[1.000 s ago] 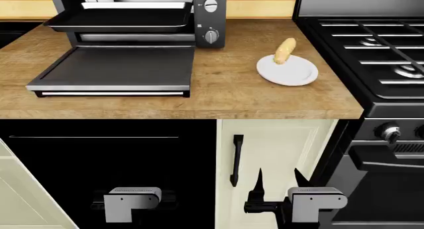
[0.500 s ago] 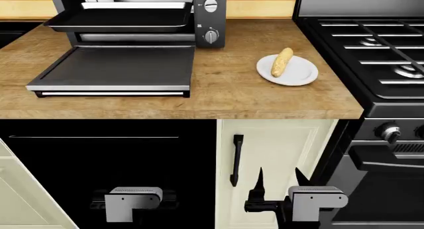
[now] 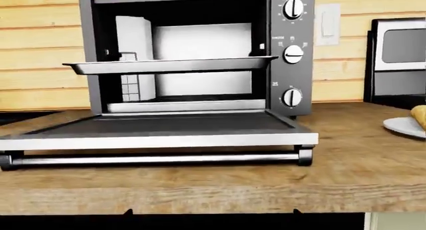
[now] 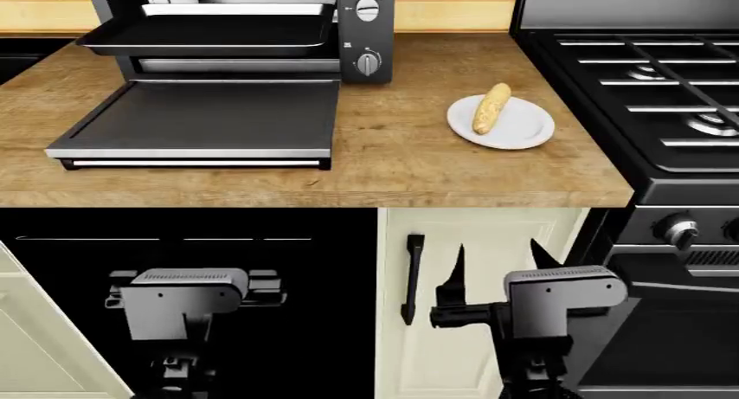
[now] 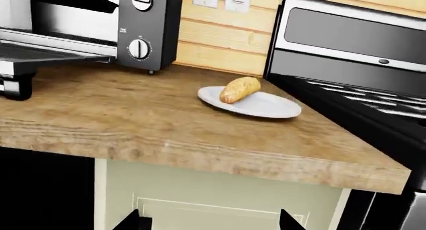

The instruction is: Place the baguette on the tray of the toaster oven.

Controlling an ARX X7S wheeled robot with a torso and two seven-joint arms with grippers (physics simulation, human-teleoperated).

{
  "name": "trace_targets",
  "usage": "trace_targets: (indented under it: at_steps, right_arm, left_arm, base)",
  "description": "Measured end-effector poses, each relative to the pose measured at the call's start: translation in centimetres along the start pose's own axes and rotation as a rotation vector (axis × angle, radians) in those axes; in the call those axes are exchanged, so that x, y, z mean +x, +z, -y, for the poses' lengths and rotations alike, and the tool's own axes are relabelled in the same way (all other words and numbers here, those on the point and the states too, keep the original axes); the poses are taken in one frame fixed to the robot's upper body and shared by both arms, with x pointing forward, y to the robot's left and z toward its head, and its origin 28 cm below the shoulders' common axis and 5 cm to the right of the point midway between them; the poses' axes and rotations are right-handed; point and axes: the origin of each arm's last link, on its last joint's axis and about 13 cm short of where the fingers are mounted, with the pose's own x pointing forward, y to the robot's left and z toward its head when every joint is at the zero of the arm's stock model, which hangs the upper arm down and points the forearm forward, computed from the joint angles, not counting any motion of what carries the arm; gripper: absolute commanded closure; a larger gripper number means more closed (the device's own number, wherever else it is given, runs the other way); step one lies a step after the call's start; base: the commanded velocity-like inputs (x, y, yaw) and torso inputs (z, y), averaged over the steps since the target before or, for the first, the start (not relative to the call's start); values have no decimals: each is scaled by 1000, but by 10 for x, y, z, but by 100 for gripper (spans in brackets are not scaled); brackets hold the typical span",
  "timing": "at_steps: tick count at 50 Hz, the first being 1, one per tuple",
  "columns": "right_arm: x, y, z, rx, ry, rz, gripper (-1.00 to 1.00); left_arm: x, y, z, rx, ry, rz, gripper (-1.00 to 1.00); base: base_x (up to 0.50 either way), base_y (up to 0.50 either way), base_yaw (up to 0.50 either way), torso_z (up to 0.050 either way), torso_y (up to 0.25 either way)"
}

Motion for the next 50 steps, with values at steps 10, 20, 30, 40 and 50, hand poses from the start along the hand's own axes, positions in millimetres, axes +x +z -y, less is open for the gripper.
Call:
trace_targets:
  at_steps: [10,20,30,40,50]
  right_arm:
    - [6,46,8,-52,-14,33,-100]
    - [10,81,15,-82,-33,62,-100]
    - [13,107,21,-104,-48,90,-100]
    - [14,119,24,-107,-56,112,-100]
    - [15,124,25,-103,-58,126,-100]
  left_arm:
    - [18,43,-9,12,8,70,-100]
    - [27,73,-16,25,7,105,-100]
    - [34,91,-21,26,15,116,-100]
    - [37,100,-23,28,30,126,-100]
    - [39,103,-25,29,45,132,-100]
  base:
    - [0,0,0,0,0]
    - [0,0,0,0,0]
    - [0,0,0,0,0]
    - [169,132,0,0,0]
    - [266,234,0,0,0]
